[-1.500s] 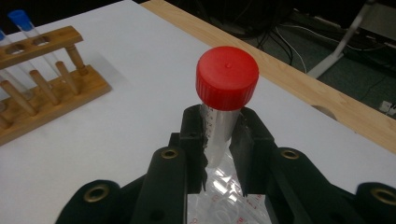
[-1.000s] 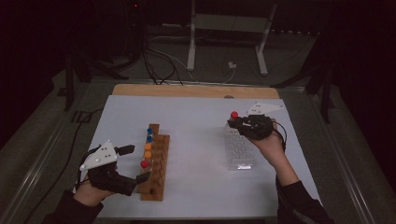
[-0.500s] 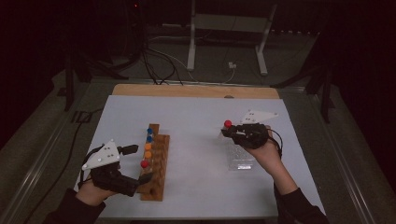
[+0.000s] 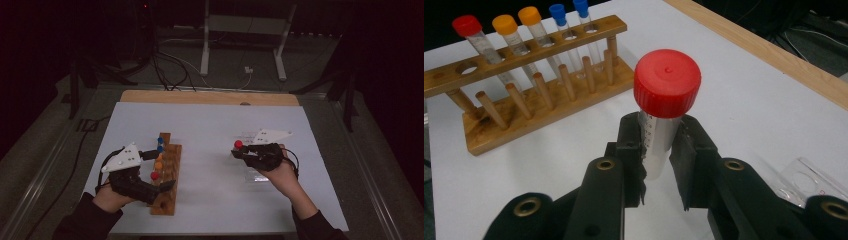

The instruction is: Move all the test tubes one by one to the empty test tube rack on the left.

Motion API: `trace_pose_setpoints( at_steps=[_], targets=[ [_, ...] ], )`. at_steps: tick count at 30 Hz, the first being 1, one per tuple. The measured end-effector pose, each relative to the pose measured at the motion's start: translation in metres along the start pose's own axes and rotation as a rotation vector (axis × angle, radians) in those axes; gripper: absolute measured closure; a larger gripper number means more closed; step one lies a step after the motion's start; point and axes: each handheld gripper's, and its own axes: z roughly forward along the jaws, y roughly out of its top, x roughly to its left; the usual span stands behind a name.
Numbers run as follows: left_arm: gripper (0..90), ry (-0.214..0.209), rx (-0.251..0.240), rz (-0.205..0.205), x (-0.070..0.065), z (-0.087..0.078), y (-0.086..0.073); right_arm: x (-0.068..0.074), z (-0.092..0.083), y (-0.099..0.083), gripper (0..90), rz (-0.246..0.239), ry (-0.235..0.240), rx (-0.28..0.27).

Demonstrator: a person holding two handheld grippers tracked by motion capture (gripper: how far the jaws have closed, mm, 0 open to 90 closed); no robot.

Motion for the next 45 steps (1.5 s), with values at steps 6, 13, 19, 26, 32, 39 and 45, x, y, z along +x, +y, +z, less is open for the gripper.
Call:
trace_pose_setpoints(
  at_steps=[6,13,19,26,32,39,45],
  targets=[
    [1.1,-0.016,-0.003,0.023,-0.003,0.01,0.012,0.01,-0.002,-0.001,75.3,-0.004,0.026,-0.01],
    [1.1,-0.032,0.022,0.047,-0.009,0.028,0.028,0.022,-0.001,-0.002,75.4,-0.012,0.052,-0.007],
    [1.4,-0.051,0.031,0.058,-0.01,0.043,0.038,0.031,-0.001,0.0,75.4,-0.019,0.064,0.0],
    [4.2,-0.063,0.038,0.082,-0.02,0.064,0.045,0.04,0.006,0.002,75.3,-0.02,0.085,0.022],
    [9.7,-0.073,0.051,0.096,-0.025,0.079,0.048,0.048,0.009,0.004,75.3,-0.03,0.106,0.023],
    [25.5,-0.068,0.067,0.103,-0.026,0.091,0.051,0.054,0.011,0.007,75.3,-0.04,0.115,0.022],
    [43.9,-0.059,0.076,0.116,-0.028,0.102,0.053,0.055,0.01,0.008,75.4,-0.04,0.116,0.016]
  ],
)
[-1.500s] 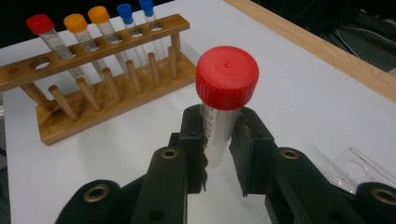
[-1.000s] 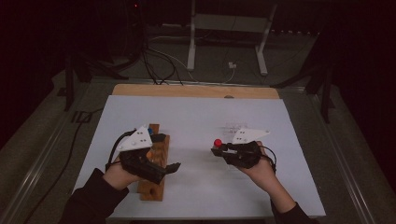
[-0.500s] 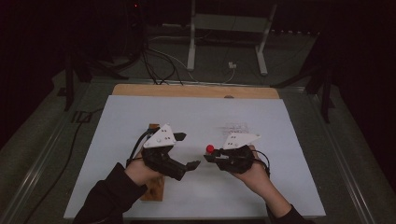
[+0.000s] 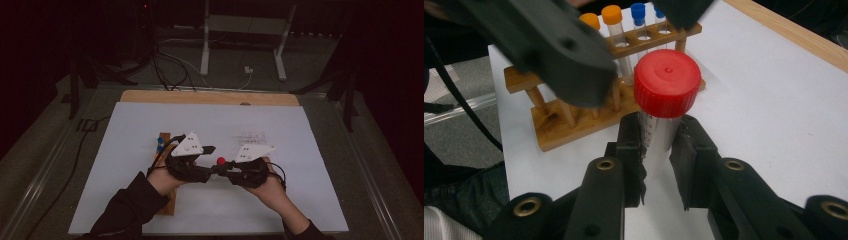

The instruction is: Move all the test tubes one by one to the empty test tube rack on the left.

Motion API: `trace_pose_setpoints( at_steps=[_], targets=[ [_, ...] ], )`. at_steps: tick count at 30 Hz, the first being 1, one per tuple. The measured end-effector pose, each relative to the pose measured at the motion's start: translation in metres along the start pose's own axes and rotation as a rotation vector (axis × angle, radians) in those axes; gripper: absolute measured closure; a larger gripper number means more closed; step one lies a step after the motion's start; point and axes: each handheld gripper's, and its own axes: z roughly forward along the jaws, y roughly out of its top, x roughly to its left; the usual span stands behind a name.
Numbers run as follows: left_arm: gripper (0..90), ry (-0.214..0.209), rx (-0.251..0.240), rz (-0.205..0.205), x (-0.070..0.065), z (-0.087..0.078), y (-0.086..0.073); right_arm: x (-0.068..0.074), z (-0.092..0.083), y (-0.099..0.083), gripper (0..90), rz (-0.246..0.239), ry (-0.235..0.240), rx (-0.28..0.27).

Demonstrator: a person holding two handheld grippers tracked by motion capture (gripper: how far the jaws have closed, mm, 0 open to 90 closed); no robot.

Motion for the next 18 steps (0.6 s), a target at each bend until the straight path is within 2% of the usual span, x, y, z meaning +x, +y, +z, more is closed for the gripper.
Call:
trace_pose_setpoints(
  at_steps=[1,5,7,9,15,18],
  targets=[
    [46.9,-0.011,0.001,0.004,0.0,0.001,0.0,0.0,0.0,0.0,75.4,0.0,-0.002,-0.001],
    [58.8,-0.012,0.015,0.011,-0.001,0.008,0.001,0.0,0.0,0.0,75.3,-0.001,-0.001,-0.004],
    [65.8,-0.032,0.018,0.012,-0.001,0.01,0.001,0.0,0.0,0.0,75.3,0.002,-0.002,-0.005],
    [70.0,-0.03,0.023,0.016,-0.002,0.012,0.002,0.0,0.0,0.0,75.3,0.004,-0.009,-0.006],
    [71.6,-0.026,0.037,0.041,-0.002,0.012,0.005,-0.001,-0.001,-0.001,75.1,0.008,-0.014,-0.009],
    [71.8,-0.027,0.026,0.034,0.0,0.01,0.006,-0.002,-0.003,-0.001,73.3,0.01,-0.013,-0.018]
  ],
)
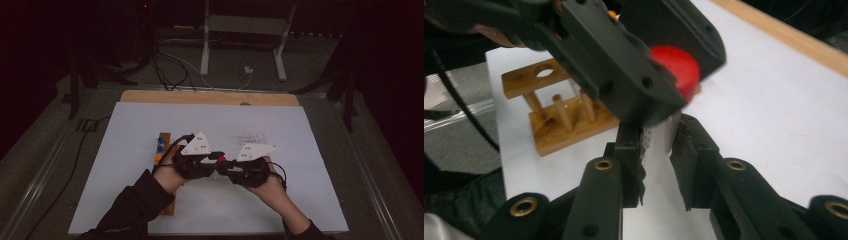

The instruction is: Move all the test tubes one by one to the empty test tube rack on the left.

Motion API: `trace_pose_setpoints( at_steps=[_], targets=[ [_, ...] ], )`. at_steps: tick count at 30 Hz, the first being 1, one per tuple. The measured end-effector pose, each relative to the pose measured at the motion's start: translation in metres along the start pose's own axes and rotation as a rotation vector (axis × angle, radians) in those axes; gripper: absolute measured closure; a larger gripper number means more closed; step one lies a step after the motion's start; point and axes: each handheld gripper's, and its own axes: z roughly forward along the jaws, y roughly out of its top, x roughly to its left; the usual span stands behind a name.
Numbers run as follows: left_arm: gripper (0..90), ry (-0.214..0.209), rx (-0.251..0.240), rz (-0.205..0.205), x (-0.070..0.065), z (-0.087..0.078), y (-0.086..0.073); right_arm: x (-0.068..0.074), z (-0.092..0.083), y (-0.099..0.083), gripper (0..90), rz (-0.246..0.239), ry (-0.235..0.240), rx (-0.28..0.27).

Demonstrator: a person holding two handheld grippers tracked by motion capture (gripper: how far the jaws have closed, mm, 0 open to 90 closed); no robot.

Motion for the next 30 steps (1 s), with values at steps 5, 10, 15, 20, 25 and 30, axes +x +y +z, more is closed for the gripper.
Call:
trace_pose_setpoints(
  at_steps=[5,10,15,20,25,30],
  targets=[
    [71.9,0.031,-0.026,-0.005,0.005,-0.011,0.004,-0.004,-0.006,-0.002,51.7,0.008,-0.031,-0.009],
    [71.9,0.052,-0.054,-0.02,0.009,-0.027,0.006,-0.006,-0.01,-0.005,22.0,0.033,-0.081,-0.022],
    [71.9,0.075,-0.061,-0.013,0.01,-0.042,0.008,-0.008,-0.012,-0.006,4.2,0.081,-0.096,-0.034],
    [71.9,0.098,-0.078,-0.021,0.013,-0.055,0.008,-0.011,-0.013,-0.011,0.0,0.096,-0.095,-0.03],
    [71.9,0.123,-0.091,-0.027,0.014,-0.07,0.007,-0.015,-0.016,-0.017,0.0,0.108,-0.093,-0.036],
    [71.9,0.149,-0.105,-0.034,0.015,-0.086,0.005,-0.016,-0.017,-0.021,0.0,0.095,-0.112,-0.027]
  ],
)
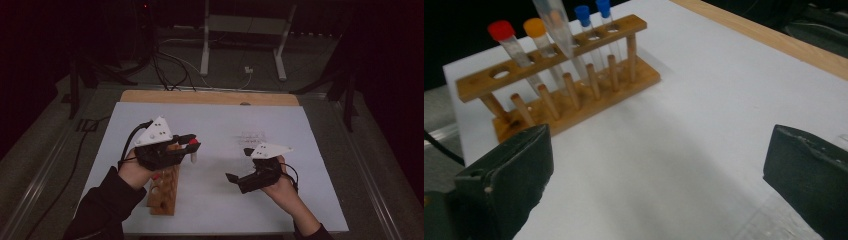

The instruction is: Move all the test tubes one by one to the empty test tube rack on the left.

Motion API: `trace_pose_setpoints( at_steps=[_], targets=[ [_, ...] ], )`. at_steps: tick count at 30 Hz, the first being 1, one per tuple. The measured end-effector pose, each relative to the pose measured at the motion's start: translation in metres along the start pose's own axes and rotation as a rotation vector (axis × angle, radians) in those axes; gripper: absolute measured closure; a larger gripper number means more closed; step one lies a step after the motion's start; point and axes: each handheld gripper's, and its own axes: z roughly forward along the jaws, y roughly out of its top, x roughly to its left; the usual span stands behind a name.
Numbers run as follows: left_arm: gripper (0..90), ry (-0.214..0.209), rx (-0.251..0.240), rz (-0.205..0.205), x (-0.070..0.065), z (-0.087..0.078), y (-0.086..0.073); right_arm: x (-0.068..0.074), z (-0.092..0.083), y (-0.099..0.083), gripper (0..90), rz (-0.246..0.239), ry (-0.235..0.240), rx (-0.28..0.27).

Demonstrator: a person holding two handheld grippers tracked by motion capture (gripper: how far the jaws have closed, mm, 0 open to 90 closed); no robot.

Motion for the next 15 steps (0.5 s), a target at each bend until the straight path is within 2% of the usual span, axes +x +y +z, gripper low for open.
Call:
trace_pose_setpoints(
  at_steps=[8,15],
  targets=[
    [71.9,0.042,-0.012,-0.005,0.001,-0.022,-0.005,0.001,-0.002,0.0,0.0,-0.007,0.014,-0.018],
    [71.9,0.082,-0.017,-0.032,0.004,-0.041,-0.015,0.003,-0.002,0.001,0.0,-0.013,0.029,-0.029]
  ],
)
